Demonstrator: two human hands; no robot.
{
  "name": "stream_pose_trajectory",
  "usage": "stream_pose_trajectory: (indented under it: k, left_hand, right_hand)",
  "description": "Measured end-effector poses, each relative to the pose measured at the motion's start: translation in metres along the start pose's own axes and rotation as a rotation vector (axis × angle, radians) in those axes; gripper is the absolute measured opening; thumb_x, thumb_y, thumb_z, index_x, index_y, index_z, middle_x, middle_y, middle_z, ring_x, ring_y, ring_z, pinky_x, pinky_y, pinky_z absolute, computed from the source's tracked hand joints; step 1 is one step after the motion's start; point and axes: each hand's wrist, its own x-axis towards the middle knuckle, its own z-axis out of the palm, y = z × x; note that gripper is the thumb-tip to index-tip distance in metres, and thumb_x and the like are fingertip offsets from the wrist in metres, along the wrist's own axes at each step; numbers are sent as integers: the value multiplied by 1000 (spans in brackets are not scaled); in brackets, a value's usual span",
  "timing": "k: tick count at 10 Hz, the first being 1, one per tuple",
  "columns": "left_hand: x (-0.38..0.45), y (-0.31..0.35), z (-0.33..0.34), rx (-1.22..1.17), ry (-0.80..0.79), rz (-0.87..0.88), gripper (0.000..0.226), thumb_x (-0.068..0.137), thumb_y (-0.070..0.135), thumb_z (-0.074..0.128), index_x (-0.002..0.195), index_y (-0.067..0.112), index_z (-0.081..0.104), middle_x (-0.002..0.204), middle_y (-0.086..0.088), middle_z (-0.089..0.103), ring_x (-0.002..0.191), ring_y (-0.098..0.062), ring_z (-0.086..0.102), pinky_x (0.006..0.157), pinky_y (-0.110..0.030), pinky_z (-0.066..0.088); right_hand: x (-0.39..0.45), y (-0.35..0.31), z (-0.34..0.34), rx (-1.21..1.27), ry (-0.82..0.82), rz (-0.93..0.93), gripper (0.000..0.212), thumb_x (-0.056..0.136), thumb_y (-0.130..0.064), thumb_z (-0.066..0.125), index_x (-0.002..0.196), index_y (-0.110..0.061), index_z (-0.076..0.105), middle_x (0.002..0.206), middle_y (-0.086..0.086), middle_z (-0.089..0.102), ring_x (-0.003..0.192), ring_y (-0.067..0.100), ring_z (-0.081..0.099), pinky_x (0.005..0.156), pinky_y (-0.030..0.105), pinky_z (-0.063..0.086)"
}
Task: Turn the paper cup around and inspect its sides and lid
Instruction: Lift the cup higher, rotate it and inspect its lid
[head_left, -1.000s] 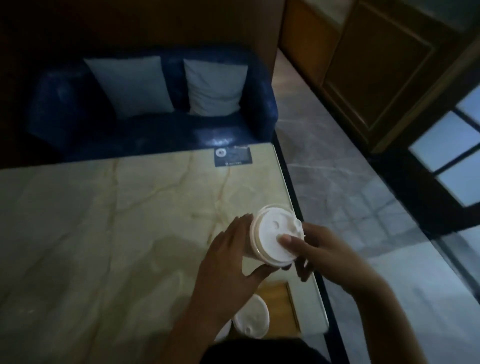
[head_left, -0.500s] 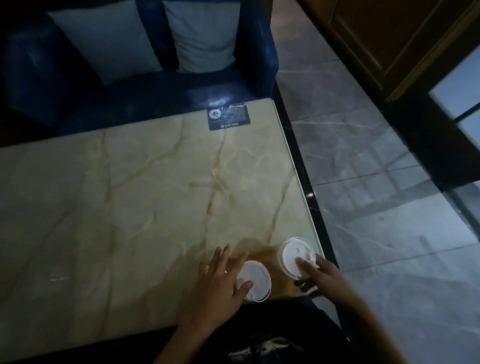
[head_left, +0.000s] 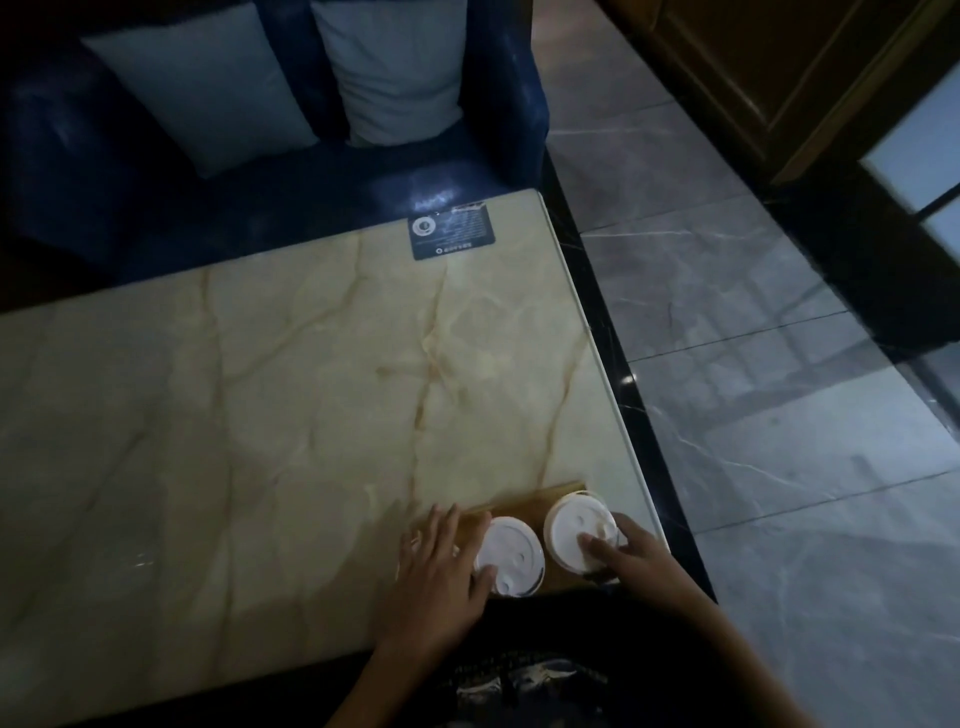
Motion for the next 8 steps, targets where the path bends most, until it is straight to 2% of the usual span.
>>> stream_pose_trajectory:
  k: [1, 2, 3, 4, 5, 6, 7, 8]
  left_hand:
    - [-1, 3, -1, 1, 16, -5, 62, 88, 53, 34, 147, 36, 22, 160, 1, 23, 149, -22, 10, 115, -50, 19]
    - [-2, 6, -4, -15, 37, 10, 62, 89, 49, 36, 148, 33, 24, 161, 5, 20, 149, -21, 6, 115, -48, 18]
    - [-3, 6, -6, -34, 56, 29, 64, 91, 46, 34, 151, 32, 17, 162, 9, 15, 150, -19, 2, 116, -46, 17]
    - [-4, 6, -8, -18, 42, 74, 59, 95, 43, 28, 151, 37, 9, 162, 12, 13, 150, -18, 1, 116, -47, 18]
    - [-4, 4, -11, -14, 49, 85, 58, 94, 49, 26, 149, 39, 13, 161, 10, 19, 149, -18, 6, 117, -50, 18]
    - [-5, 4, -14, -57, 37, 73, 68, 85, 69, 28, 147, 42, 15, 159, 10, 22, 149, -19, 9, 116, -52, 15]
    - [-2, 0, -12, -21, 13, 105, 85, 75, 84, 31, 147, 41, 18, 158, 9, 23, 148, -21, 12, 114, -52, 15]
    - [2, 2, -17, -74, -41, 109, 94, 57, 85, 53, 137, 37, 43, 142, 7, 49, 126, -24, 52, 94, -48, 45]
  right_hand:
    - [-2, -1, 2, -85, -1, -7, 52, 91, -43, 76, 134, -20, 59, 118, 9, 75, 100, 25, 76, 91, 47, 63]
    - [-4, -4, 3, -121, -20, 0, 53, 92, -46, 73, 137, -23, 56, 124, 7, 72, 106, 22, 73, 94, 41, 62]
    - [-5, -3, 7, -92, 2, -1, 53, 94, -41, 72, 140, -20, 57, 125, 7, 71, 98, 9, 69, 68, 10, 56]
    - [-7, -3, 13, -58, 34, 13, 54, 96, -40, 71, 142, -19, 56, 125, 7, 69, 101, 15, 68, 76, 16, 57]
    - [-9, -6, 13, -85, 60, 14, 64, 95, -46, 70, 150, -23, 47, 137, 14, 67, 116, 28, 67, 101, 42, 55]
    - [-10, -12, 12, -185, 86, 23, 82, 93, -57, 66, 160, -27, 30, 136, 19, 69, 121, 32, 68, 106, 44, 49]
    - [-13, -17, 9, -278, 121, -30, 82, 93, -60, 63, 161, -29, 28, 137, 17, 69, 122, 32, 68, 102, 41, 51]
    - [-4, -29, 1, -320, 162, -78, 74, 95, -54, 66, 159, -31, 35, 139, 15, 69, 128, 28, 65, 106, 36, 49]
